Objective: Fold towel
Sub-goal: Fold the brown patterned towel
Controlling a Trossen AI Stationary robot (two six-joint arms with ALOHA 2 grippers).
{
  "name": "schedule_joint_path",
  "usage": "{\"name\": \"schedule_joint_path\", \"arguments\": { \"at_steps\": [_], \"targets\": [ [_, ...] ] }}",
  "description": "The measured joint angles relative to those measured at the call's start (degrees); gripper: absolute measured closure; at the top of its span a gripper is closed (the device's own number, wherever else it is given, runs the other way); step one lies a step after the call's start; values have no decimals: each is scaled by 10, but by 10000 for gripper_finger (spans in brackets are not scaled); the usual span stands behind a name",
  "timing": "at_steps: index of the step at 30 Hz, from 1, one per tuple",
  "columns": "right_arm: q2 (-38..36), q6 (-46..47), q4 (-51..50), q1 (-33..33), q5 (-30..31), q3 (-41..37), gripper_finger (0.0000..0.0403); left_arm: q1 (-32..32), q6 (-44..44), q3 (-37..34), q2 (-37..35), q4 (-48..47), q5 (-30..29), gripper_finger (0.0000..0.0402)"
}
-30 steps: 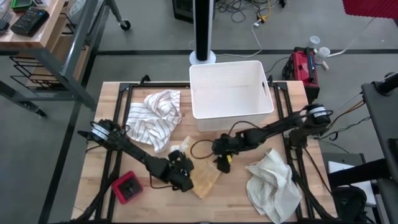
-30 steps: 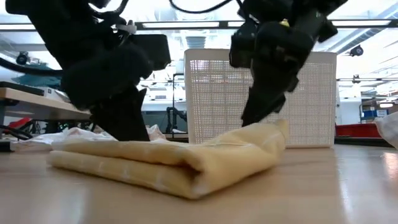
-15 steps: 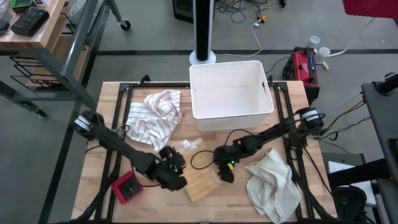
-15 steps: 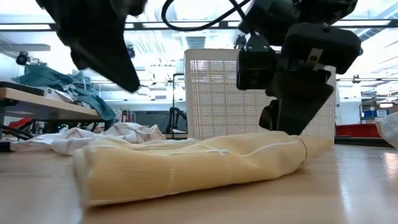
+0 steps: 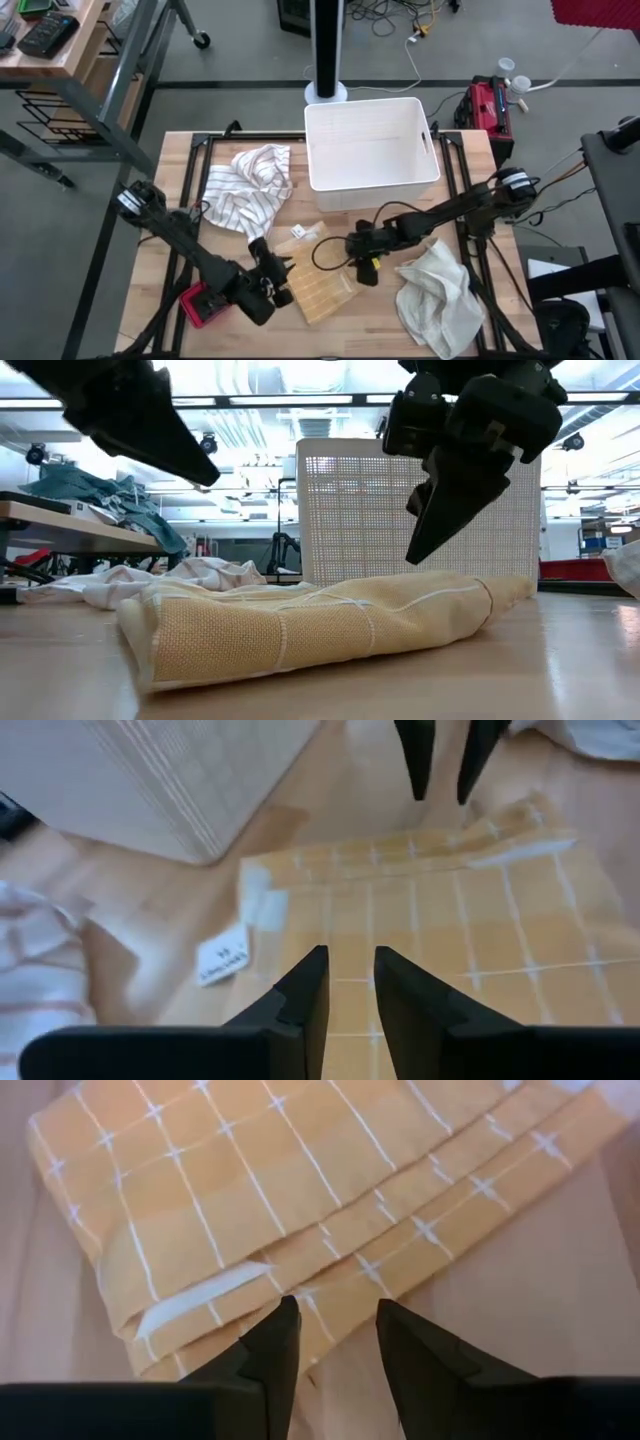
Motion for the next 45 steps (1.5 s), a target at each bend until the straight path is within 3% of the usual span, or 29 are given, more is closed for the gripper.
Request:
{"name": "schedule_joint_path", "arguments": {
  "at_steps": [4,8,13,26,31,33,36,39,42,45],
  "targets": [
    [-1,-41,10,13,0,-2,278,-24,36,-52,0,120,-2,326],
    [1,-103,92,29,-1,-12,279,-34,69,-106,0,233,4,326],
    [1,-150,169,41,-1,-24,275,-20,79,-137,-10,291,29,326],
    [1,-201,191,41,0,-25,298,13,124,-148,-12,316,23,326],
    [1,-127,252,42,-6,-25,306,37,131,-132,-12,330,5,326],
    [0,-116,272,42,-38,-25,309,49,188,-121,-12,363,45,326],
    [-1,-129,266,47,-103,-25,313,66,335,-88,-12,415,159,326],
    [-12,-122,242,54,-105,-25,317,68,352,-32,-23,337,186,326],
    [-16,-106,198,56,-56,-25,321,61,242,23,-30,165,163,326],
    [-11,-92,171,54,11,-25,325,56,124,13,-16,43,132,326]
  ]
}}
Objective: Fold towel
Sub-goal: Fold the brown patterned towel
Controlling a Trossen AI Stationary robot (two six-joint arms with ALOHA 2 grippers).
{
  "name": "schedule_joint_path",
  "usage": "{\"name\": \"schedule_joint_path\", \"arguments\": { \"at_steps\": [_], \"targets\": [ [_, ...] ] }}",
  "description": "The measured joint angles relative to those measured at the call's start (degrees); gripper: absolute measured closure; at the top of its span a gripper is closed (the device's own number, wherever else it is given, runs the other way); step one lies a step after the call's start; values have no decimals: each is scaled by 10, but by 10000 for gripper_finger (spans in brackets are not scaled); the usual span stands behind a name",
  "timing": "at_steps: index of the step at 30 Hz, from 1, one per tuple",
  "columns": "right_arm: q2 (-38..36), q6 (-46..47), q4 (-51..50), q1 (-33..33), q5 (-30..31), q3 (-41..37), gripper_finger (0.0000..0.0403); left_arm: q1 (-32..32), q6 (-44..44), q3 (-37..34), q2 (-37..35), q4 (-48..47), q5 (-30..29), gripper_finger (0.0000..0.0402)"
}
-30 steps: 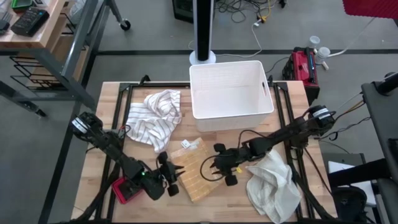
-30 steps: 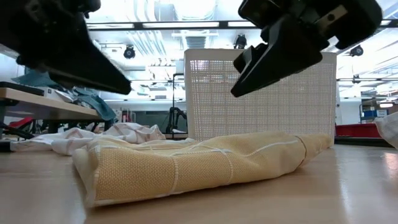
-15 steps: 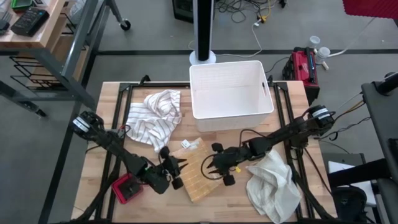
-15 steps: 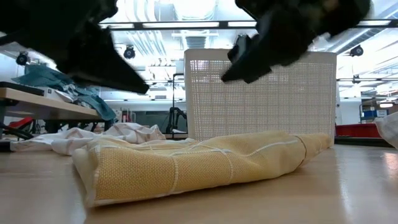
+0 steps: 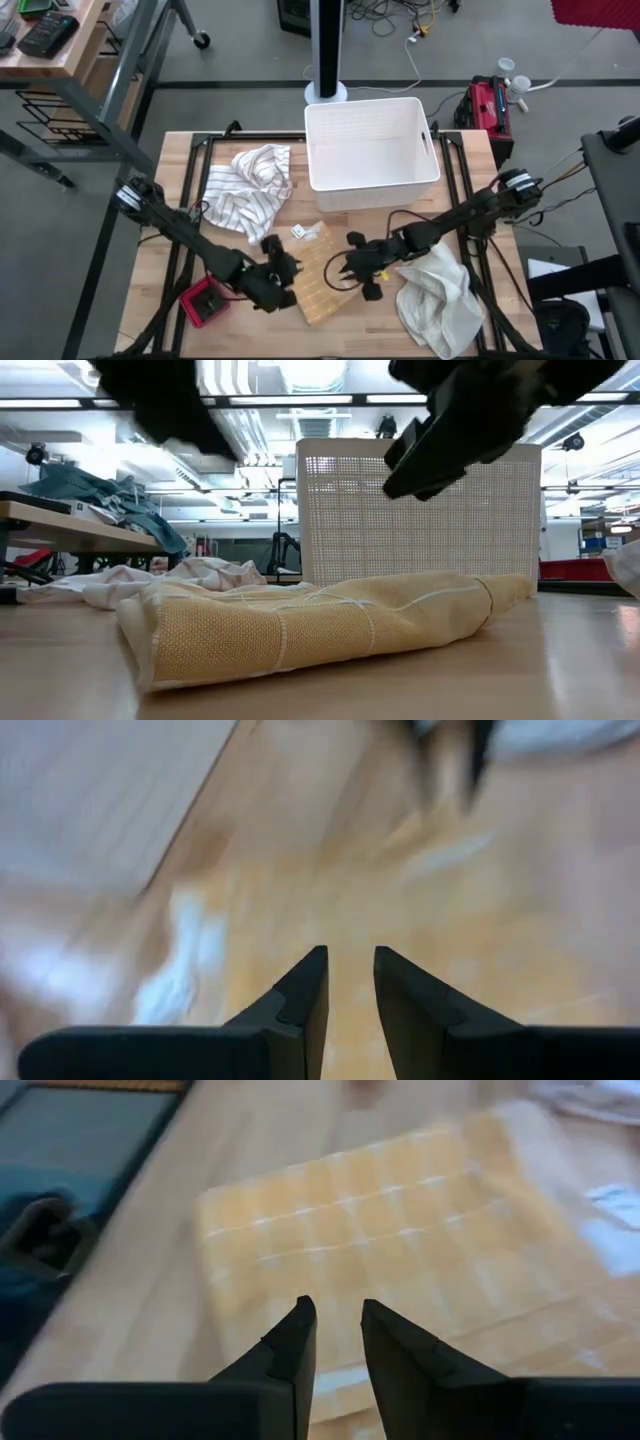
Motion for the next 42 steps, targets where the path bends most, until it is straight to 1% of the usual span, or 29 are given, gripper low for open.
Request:
{"name": "schedule_joint_path", "arguments": {
  "at_steps": [2,4,6,11,18,20,21,23,26,28,30,33,34,38,40,42],
  "targets": [
    [5,16,10,-3,16,0,327,4,-27,-26,10,-6,0,326],
    [5,47,14,-3,19,0,329,12,-37,-48,11,18,12,326],
    [4,67,17,-3,17,0,332,17,-61,-65,11,19,28,326],
    [3,56,19,-2,18,0,338,17,-108,-74,9,23,49,326],
    [4,43,60,-3,18,0,346,17,-91,-66,6,22,48,326],
    [4,21,88,-3,19,0,346,27,-92,-63,1,5,44,326],
    [4,-5,95,-5,24,1,345,34,-91,-60,-3,-6,43,326],
    [3,-26,69,-9,51,9,343,50,-90,-58,-14,-43,61,326],
    [3,-15,-20,-28,121,19,342,80,-79,-60,-39,-113,119,326],
    [3,-9,-61,-49,145,21,346,101,-70,-65,-58,-170,131,326],
    [3,-16,-82,-73,130,21,351,123,-51,-76,-79,-198,131,326],
    [3,-40,-74,-97,66,21,356,146,-15,-104,-115,-196,103,326],
    [2,-44,-73,-102,54,21,358,152,-7,-115,-126,-189,95,326],
    [-1,-57,-78,-115,48,21,359,169,1,-168,-176,-140,84,326],
    [-4,-65,-84,-117,51,31,357,170,-12,-187,-200,-124,88,326],
    [-13,-74,-112,-115,48,47,354,169,-40,-199,-223,-116,101,326]
  ]
}}
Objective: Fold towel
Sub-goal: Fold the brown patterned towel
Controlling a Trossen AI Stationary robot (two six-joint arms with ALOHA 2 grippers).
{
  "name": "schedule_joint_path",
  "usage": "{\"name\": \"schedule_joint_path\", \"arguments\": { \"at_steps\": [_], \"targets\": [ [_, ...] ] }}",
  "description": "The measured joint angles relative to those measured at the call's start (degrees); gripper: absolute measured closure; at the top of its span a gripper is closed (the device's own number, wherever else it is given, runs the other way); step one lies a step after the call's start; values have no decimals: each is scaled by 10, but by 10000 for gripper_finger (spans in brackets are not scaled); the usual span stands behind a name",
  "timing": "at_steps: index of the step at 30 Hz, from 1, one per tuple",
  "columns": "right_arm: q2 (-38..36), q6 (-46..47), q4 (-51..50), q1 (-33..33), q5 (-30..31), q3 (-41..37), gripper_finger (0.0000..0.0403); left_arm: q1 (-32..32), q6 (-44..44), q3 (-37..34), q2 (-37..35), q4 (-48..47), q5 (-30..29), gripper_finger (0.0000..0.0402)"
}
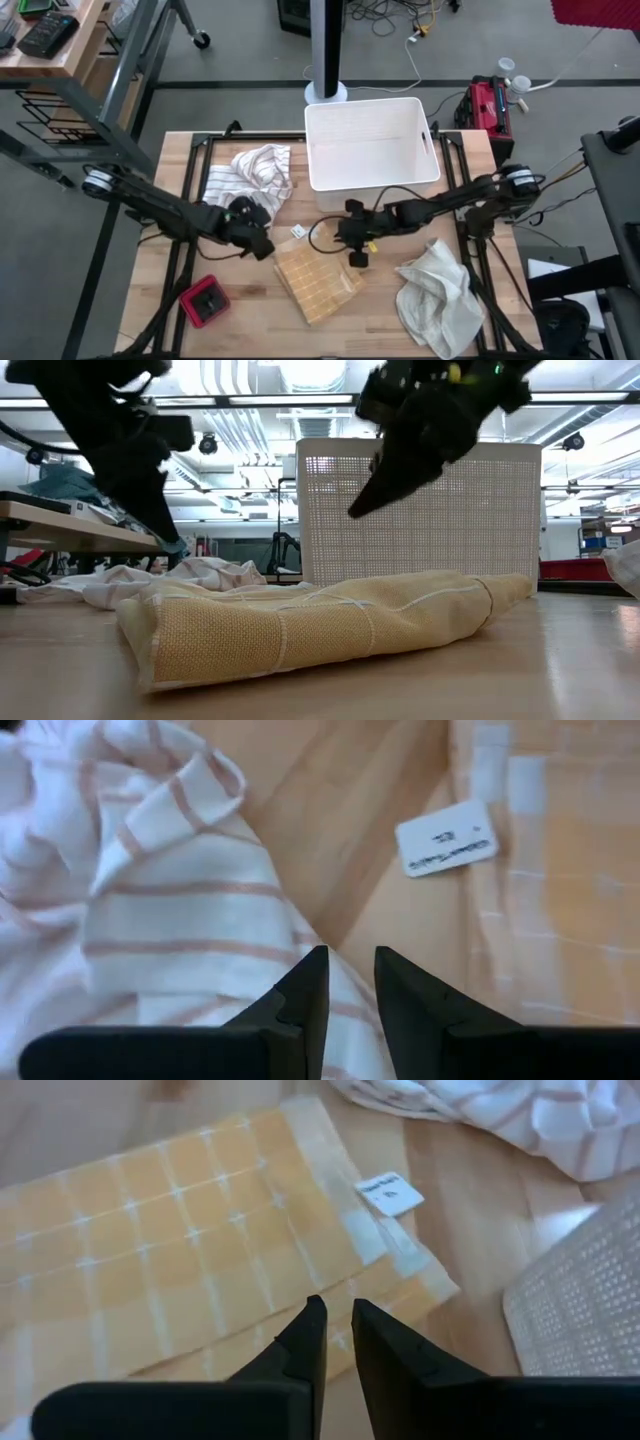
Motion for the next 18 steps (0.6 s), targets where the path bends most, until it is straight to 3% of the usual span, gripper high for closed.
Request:
{"name": "schedule_joint_path", "arguments": {
  "at_steps": [6,13,18],
  "targets": [
    [-19,32,-135,0,3,57,358,15,-48,-15,-58,-10,71,326],
    [-21,40,-169,8,0,62,369,92,-105,3,-79,-53,66,325],
    [-20,44,-170,10,16,55,358,169,-64,-10,-52,-56,65,307]
  ]
}}
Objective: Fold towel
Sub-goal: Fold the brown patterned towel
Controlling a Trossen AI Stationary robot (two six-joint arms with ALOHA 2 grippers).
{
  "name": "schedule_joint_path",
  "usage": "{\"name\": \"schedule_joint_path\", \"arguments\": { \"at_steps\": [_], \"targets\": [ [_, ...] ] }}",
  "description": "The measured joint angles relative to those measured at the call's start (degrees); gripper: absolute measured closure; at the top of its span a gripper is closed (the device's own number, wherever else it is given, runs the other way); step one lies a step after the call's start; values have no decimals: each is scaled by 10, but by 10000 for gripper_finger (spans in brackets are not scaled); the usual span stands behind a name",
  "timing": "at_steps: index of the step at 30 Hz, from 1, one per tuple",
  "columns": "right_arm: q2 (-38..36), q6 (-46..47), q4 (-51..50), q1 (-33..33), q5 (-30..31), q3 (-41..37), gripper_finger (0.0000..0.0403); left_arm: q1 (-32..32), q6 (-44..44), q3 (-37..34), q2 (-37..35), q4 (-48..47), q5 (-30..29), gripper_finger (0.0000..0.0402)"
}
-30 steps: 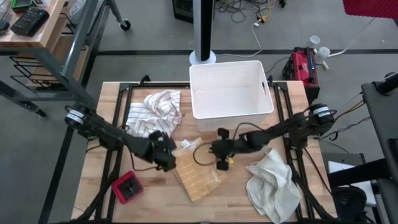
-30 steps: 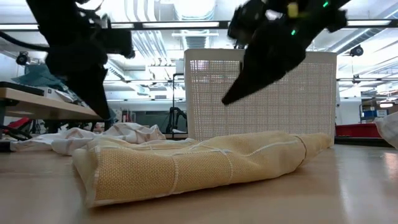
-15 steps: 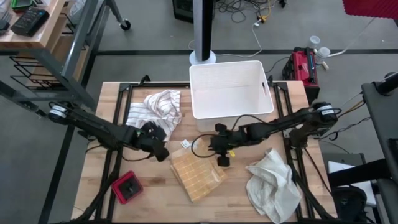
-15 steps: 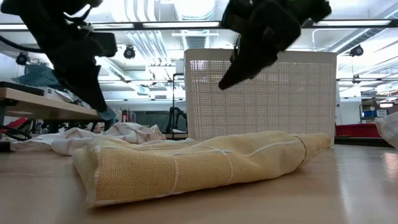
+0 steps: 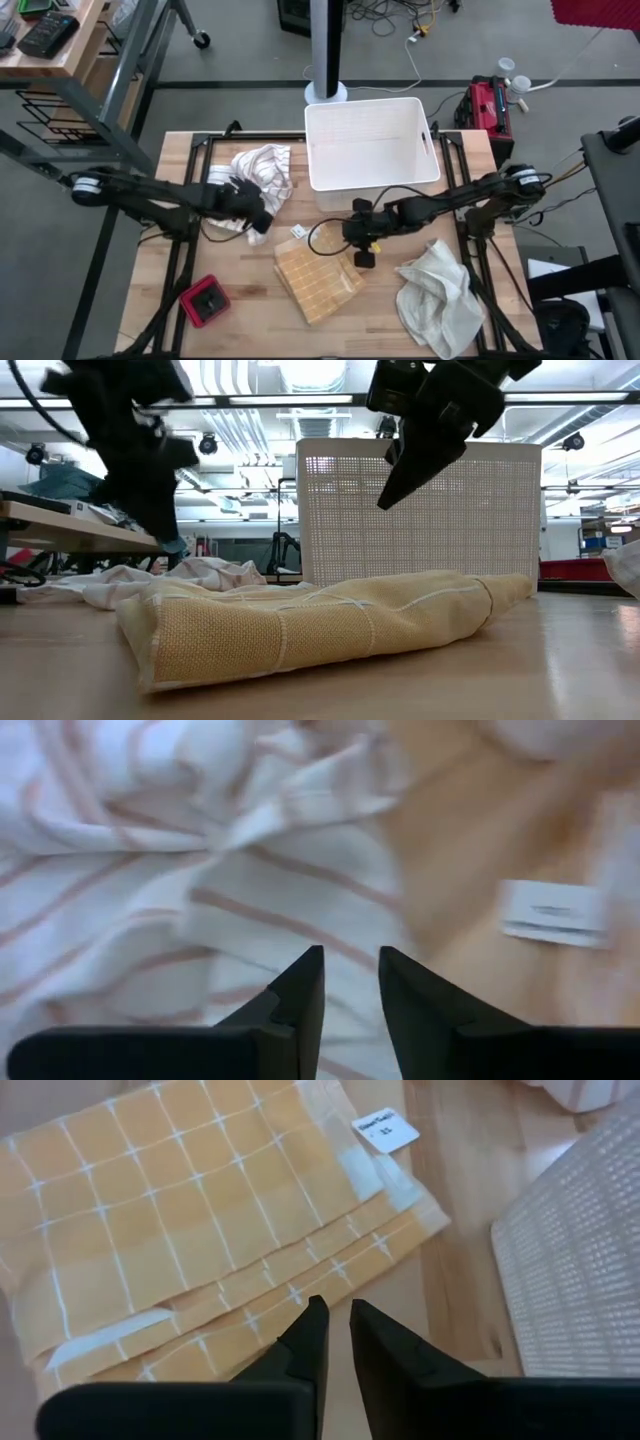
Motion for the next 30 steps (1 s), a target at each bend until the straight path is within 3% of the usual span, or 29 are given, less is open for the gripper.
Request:
{"name": "schedule_joint_path", "arguments": {
  "at_steps": [8,13,18,22,30],
  "targets": [
    [0,0,7,0,19,0,311,161,75,-46,60,46,6,267],
    [0,1,9,0,20,0,275,192,170,-71,71,172,86,255],
    [0,-10,10,0,20,0,247,204,177,-96,79,238,123,256],
    [0,-15,10,0,20,-1,234,200,174,-107,80,241,122,285],
    [0,-25,10,-1,31,-1,238,189,187,-107,64,236,116,392]
  ]
}}
